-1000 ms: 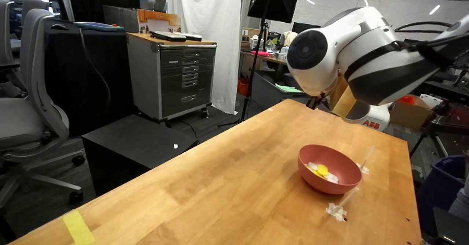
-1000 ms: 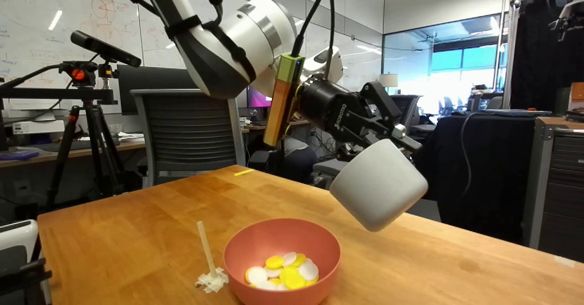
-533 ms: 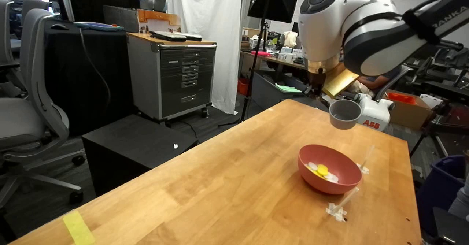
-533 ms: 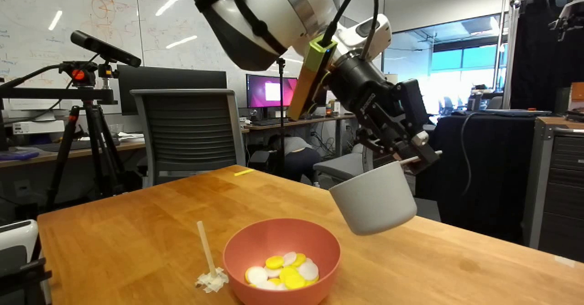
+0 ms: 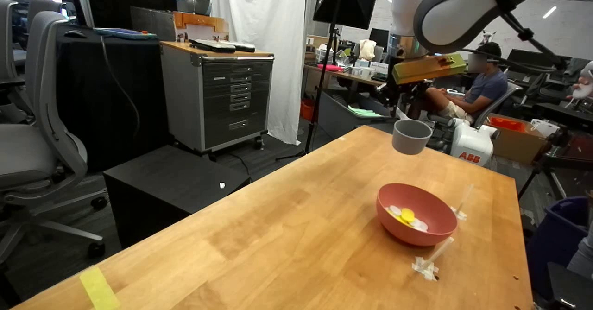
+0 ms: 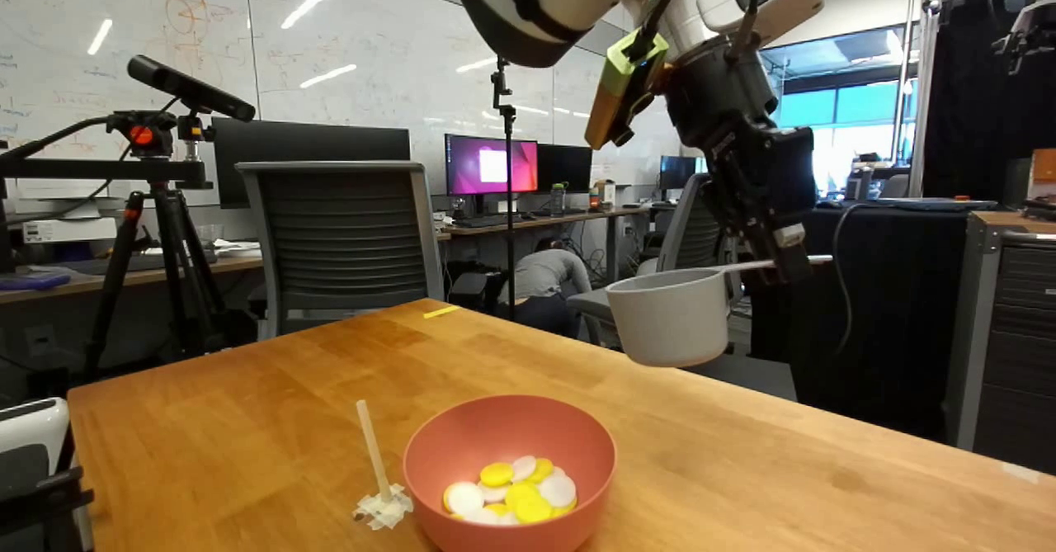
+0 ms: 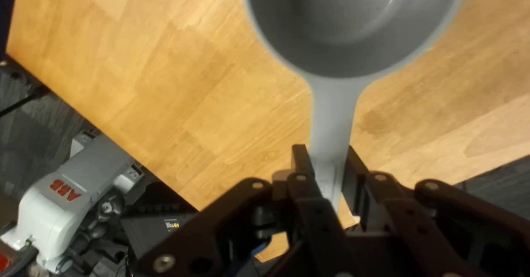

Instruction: Pour the contents of the pot into the bowl

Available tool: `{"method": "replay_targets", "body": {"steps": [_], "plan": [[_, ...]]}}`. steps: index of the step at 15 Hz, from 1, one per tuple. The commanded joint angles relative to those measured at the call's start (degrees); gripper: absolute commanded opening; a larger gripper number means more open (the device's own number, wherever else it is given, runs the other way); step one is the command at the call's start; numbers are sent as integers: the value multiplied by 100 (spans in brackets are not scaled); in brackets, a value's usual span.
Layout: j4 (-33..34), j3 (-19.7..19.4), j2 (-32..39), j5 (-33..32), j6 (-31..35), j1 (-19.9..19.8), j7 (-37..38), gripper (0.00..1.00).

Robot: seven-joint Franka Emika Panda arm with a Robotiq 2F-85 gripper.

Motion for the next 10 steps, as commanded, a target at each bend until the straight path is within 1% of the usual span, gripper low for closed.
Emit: {"method": "replay_targets", "body": {"steps": [1, 4, 6, 10], "plan": [[740, -254, 548, 1144, 346, 68, -18, 6], [1147, -305, 966, 2116, 686, 14, 45, 6], [1336, -325, 1225, 2646, 972, 0, 68, 6], [1504, -367, 1593, 3198, 1143, 53, -13, 6]]}}
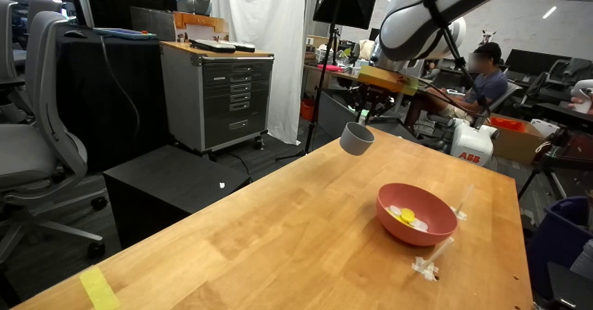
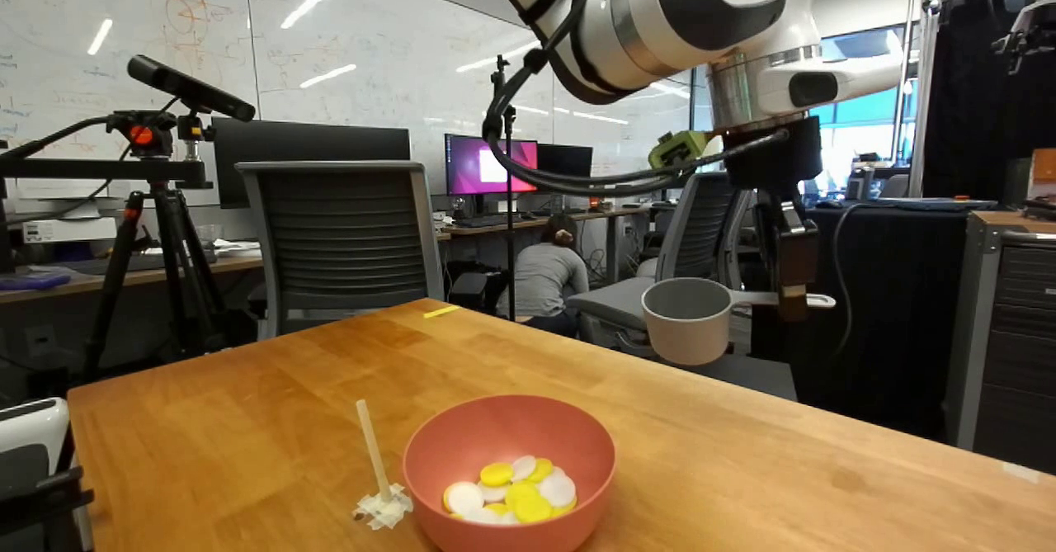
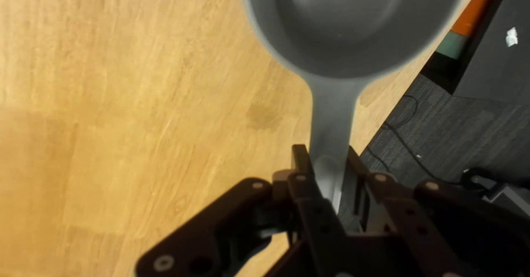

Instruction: Pour the contents of the pot into the bowl

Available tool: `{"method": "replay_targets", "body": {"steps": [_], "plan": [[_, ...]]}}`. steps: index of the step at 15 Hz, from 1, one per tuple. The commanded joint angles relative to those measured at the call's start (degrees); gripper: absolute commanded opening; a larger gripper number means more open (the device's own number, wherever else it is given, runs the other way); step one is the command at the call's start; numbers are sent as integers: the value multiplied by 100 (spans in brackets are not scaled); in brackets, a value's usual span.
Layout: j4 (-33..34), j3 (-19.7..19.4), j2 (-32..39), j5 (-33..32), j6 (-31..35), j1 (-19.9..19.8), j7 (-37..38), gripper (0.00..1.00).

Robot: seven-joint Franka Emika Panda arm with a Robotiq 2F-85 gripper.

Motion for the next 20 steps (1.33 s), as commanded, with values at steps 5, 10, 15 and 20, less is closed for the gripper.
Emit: {"method": "replay_targets", "body": {"steps": [5, 10, 15, 20], "plan": [[185, -60, 403, 523, 24, 145, -231, 6], [88, -82, 430, 491, -54, 236, -303, 6], [-74, -144, 576, 384, -155, 341, -415, 6], [-108, -241, 745, 333, -201, 431, -482, 6]]}}
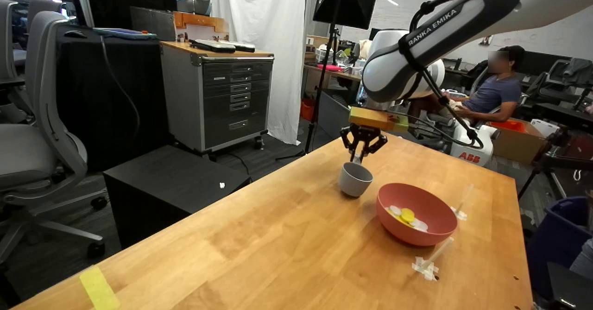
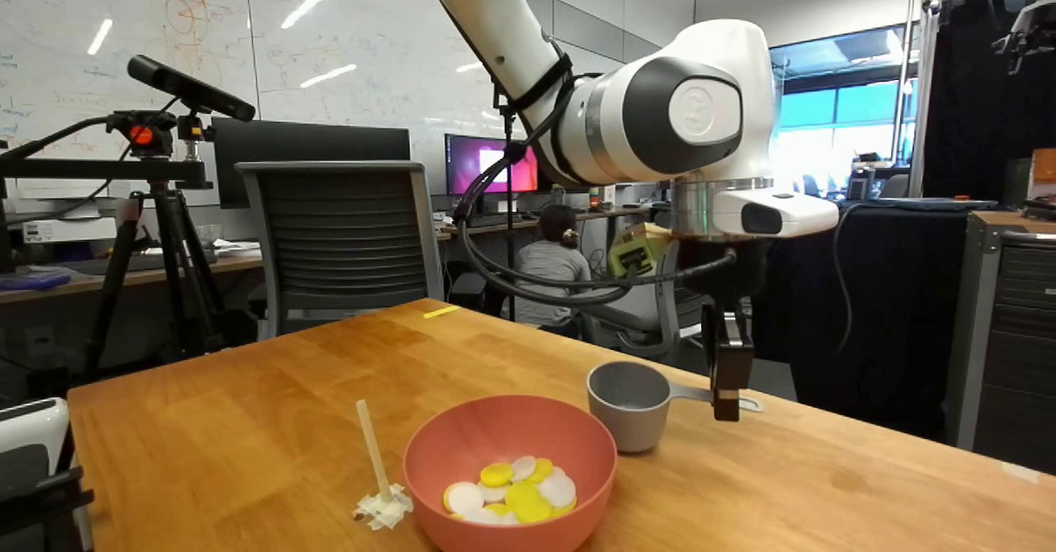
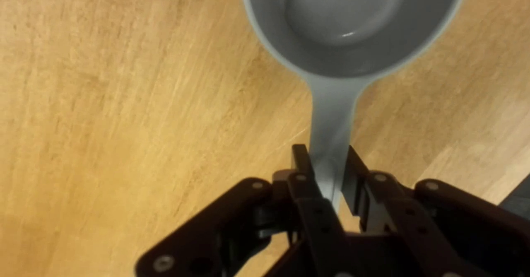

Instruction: Pour the contents of the pot into the bowl

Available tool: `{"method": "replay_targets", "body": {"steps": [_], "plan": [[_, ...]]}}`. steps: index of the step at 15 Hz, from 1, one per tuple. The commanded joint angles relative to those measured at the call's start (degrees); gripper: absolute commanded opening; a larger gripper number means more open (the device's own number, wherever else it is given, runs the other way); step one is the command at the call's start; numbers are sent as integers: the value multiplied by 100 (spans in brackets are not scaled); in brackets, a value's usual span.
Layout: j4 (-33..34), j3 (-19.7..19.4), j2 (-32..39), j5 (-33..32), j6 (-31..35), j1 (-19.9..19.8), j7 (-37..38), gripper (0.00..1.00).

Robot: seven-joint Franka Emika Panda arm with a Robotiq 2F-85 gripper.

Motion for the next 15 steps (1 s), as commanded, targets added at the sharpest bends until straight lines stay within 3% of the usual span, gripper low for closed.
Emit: {"method": "replay_targets", "body": {"steps": [1, 7, 8, 9, 15], "plan": [[3, -208, 36, 4, -109, 172, -132, 6], [-26, -263, 35, -11, -61, 226, -183, 7], [-44, -267, 13, -14, -59, 234, -198, 20], [-55, -269, 2, -13, -45, 241, -211, 39], [-202, -266, -185, -14, 17, 281, -398, 86]]}}
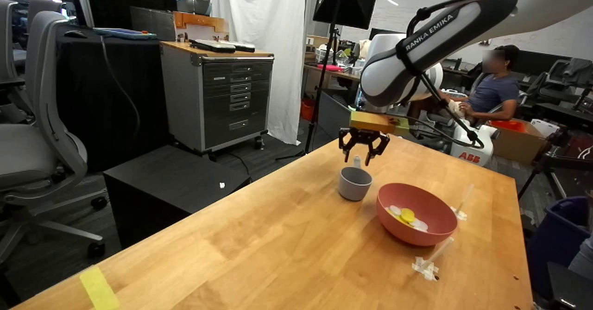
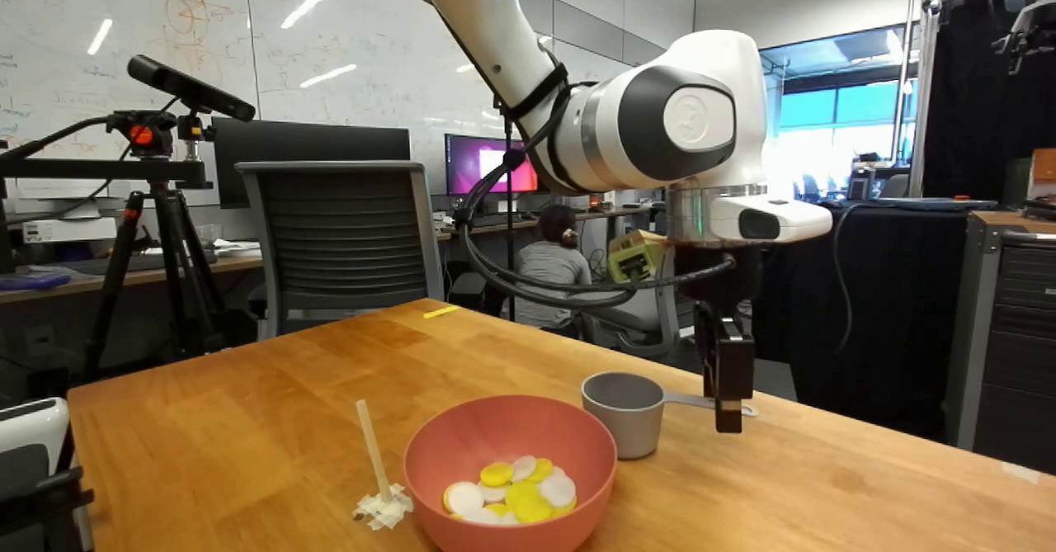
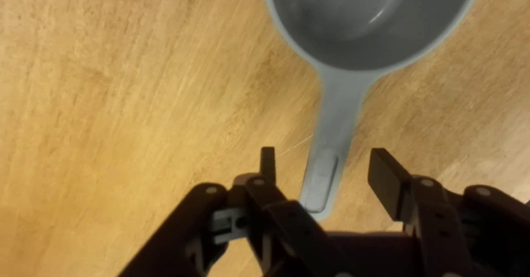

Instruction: Pour the contents of the pot into the bowl

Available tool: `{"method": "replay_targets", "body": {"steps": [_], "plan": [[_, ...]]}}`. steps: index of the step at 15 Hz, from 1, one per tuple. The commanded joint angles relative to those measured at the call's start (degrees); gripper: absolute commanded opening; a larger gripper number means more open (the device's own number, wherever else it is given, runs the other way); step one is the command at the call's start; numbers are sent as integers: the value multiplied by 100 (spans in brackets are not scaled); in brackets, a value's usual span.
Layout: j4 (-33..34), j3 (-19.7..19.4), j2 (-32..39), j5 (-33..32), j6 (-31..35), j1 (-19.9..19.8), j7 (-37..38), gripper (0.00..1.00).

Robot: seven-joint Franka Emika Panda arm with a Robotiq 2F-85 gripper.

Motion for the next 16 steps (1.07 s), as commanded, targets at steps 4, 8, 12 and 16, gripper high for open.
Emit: {"method": "replay_targets", "body": {"steps": [4, 8, 12, 16], "plan": [[-470, -164, -562, -77, 265, 211, -314, 100], [-960, -288, -1161, -310, 457, 391, -455, 100], [-1762, -208, -2031, -724, 267, 415, -1321, 100], [-2661, -143, -2906, -1050, -162, 353, -2277, 100]]}}
